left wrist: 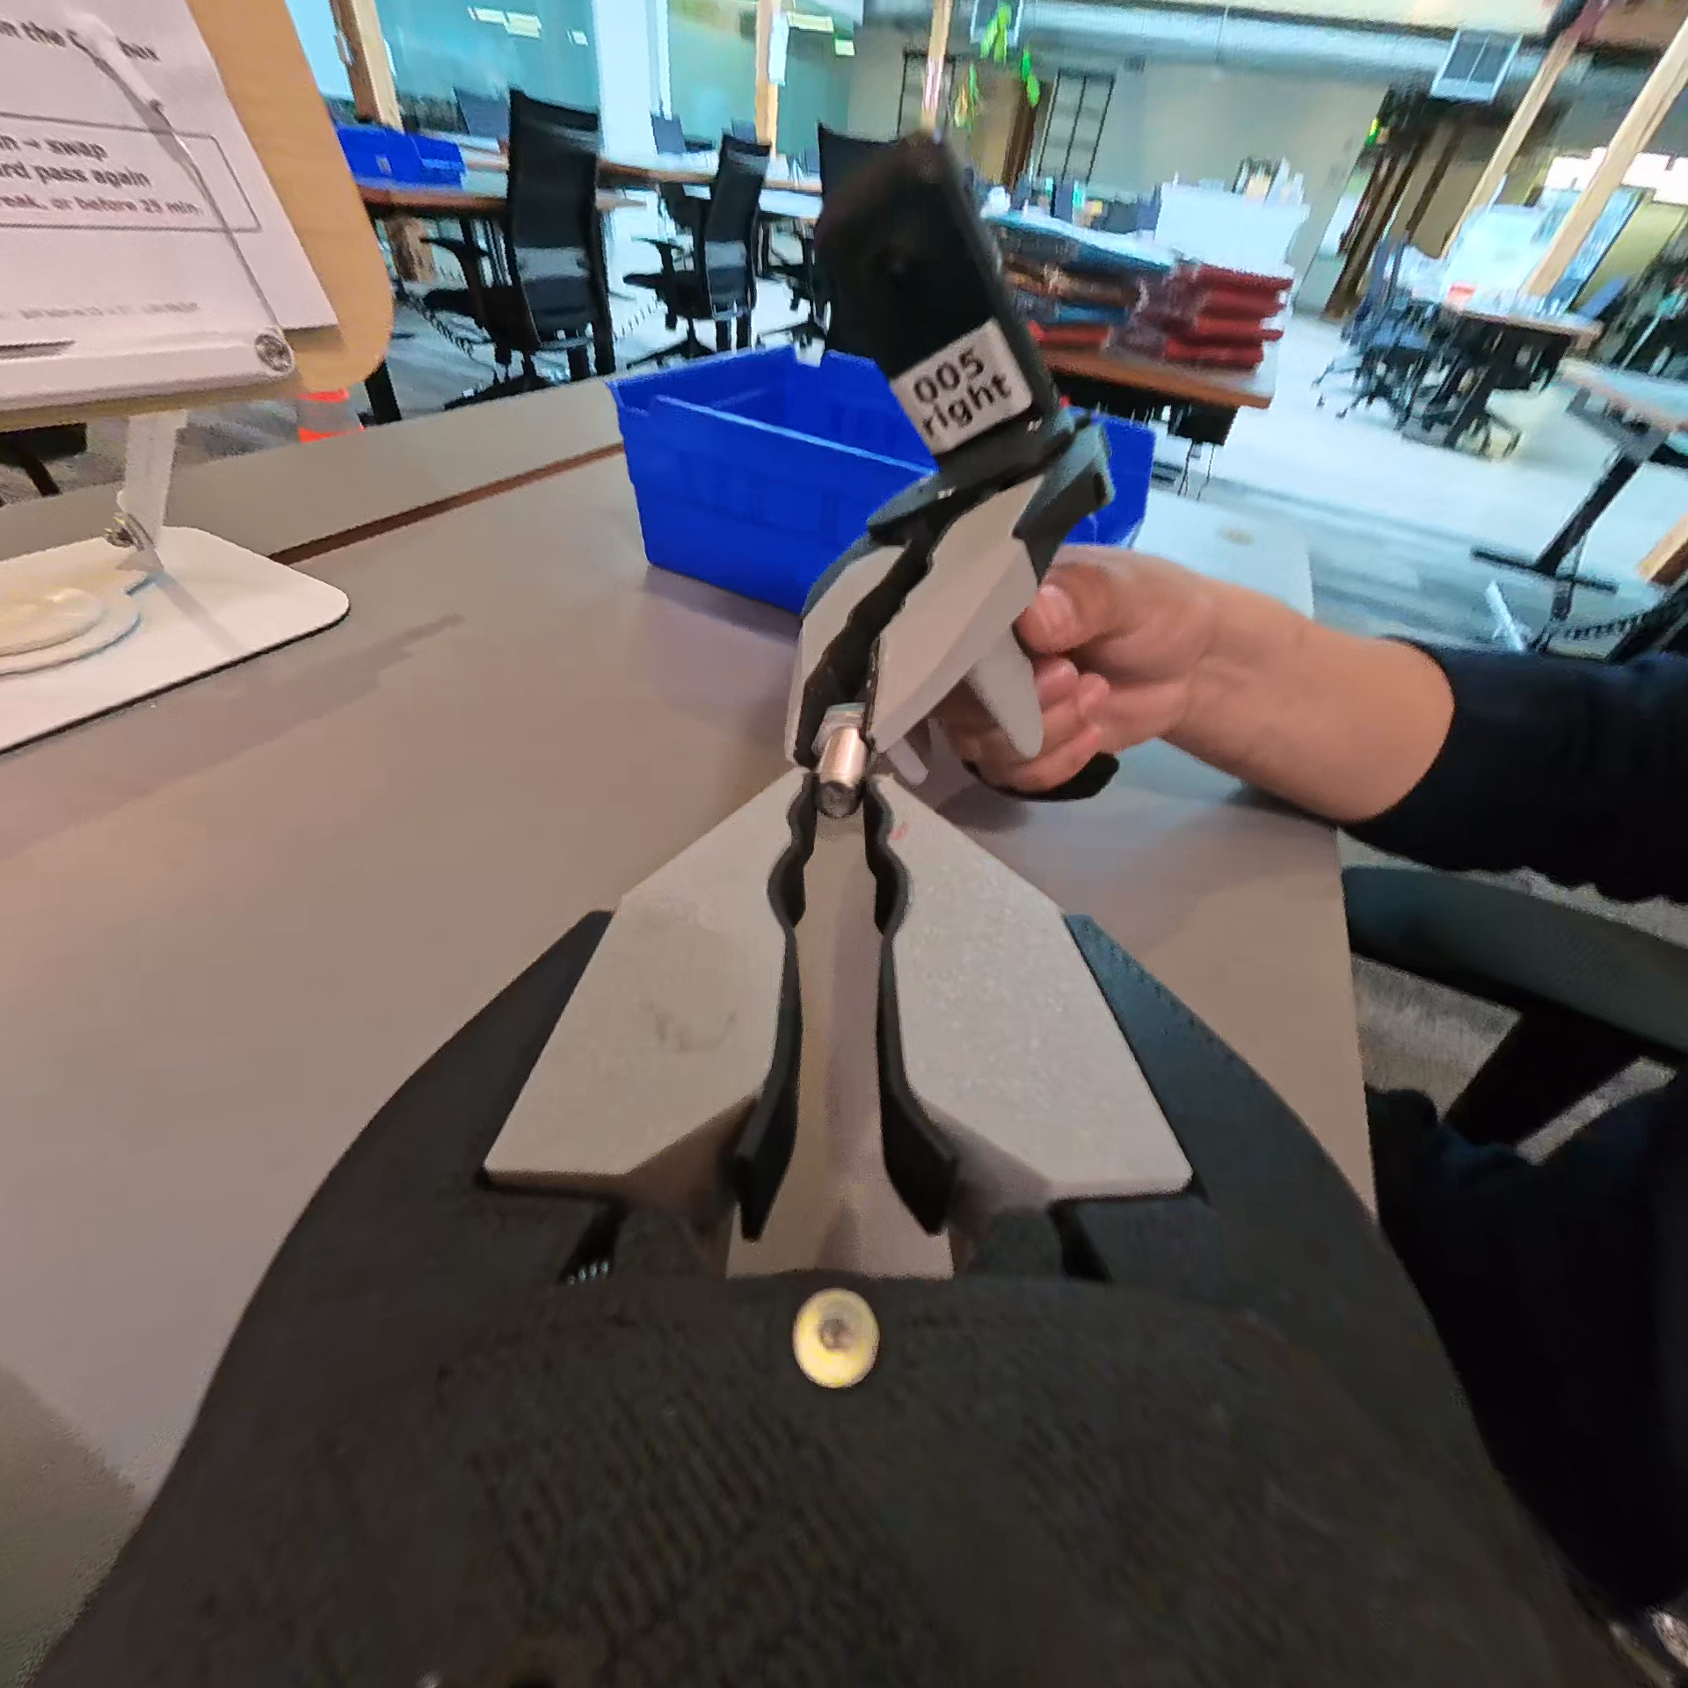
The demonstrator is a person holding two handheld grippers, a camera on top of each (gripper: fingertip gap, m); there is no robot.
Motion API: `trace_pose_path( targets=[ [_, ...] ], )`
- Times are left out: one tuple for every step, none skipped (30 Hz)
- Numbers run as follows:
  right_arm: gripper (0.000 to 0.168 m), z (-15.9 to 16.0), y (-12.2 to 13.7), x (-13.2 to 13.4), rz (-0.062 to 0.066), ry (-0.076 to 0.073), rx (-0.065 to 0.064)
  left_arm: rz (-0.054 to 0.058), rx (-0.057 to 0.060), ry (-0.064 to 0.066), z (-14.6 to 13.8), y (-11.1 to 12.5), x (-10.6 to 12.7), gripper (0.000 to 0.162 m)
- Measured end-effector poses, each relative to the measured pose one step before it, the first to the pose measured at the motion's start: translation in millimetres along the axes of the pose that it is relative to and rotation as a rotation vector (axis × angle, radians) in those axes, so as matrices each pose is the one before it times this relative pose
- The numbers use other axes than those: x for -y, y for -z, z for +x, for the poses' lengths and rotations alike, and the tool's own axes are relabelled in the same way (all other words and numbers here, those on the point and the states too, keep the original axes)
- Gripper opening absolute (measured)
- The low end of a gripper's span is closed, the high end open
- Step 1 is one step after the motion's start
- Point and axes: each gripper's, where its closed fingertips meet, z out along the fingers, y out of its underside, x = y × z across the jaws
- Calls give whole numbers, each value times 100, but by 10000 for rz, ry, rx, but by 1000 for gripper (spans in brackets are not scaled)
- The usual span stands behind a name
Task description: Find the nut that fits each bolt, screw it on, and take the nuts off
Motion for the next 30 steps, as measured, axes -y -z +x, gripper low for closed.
trace_pose_path(
  targets=[
    [14,51,9,58,78,-144,92,240,39,127,-58,-62,217,8],
    [14,67,36,79,71,-87,41,228,70,109,-64,-92,214,8],
    [14,43,62,129,88,-45,20,216,102,45,-67,-103,189,8],
    [14,-31,67,118,69,-56,57,220,85,-31,-12,-81,211,9],
    [14,-93,92,179,112,-73,94,233,64,-54,42,-75,235,9],
    [14,-117,76,172,104,-73,110,209,40,-52,70,-56,226,9],
    [14,-126,61,143,87,-71,110,160,21,-51,73,-49,204,8],
    [14,-138,36,103,66,-70,119,130,-4,-53,81,-17,197,8],
    [14,-154,28,79,52,-69,126,107,-20,-43,100,-12,167,8],
    [14,-152,19,59,40,-56,126,92,-13,-70,103,9,153,8],
    [14,-222,4,29,14,-38,158,101,-42,-104,180,24,171,8],
    [14,-313,21,-15,-23,-7,201,114,-110,-90,275,34,193,7],
    [14,-275,18,-23,-58,40,146,70,-109,-36,260,31,139,7],
    [14,-180,19,16,-33,148,32,62,-52,-13,146,15,112,7],
    [14,-134,2,48,-2,180,-22,77,-43,2,103,16,117,7],
    [14,-176,-26,21,-4,75,38,73,-77,26,130,49,126,7],
    [14,-222,-15,27,17,-36,120,87,-104,54,148,60,142,7],
    [14,-208,-38,-4,14,-83,157,49,-118,73,162,58,100,7],
    [14,-139,-49,-25,21,-103,151,21,-74,43,110,55,67,7],
    [14,-137,-27,-24,10,-123,164,48,-42,17,87,65,82,7],
    [14,-53,-48,-150,-78,-81,87,122,2,33,11,96,185,7],
    [14,15,-136,-321,-175,31,1,214,13,74,-43,139,303,7],
    [13,-113,-206,-250,-112,61,48,127,-54,102,-17,103,178,7],
    [13,15,-210,-136,-41,29,-55,-50,-64,112,-57,12,-85,7],
    [12,271,-212,-333,-196,135,-231,-135,147,74,-361,-8,-193,7],
    [10,107,-244,-495,-302,277,-159,-119,142,-18,-334,2,-157,7],
    [7,-98,-256,-436,-259,254,-51,-70,18,-15,-162,1,-54,7],
    [7,106,-208,-189,-121,194,-183,-75,-97,48,6,-25,-27,7],
    [7,144,-96,13,6,168,-202,-90,-133,102,49,-58,-64,7],
    [6,82,-27,-23,-42,86,-99,-33,-67,77,-46,13,14,7]
  ],
)
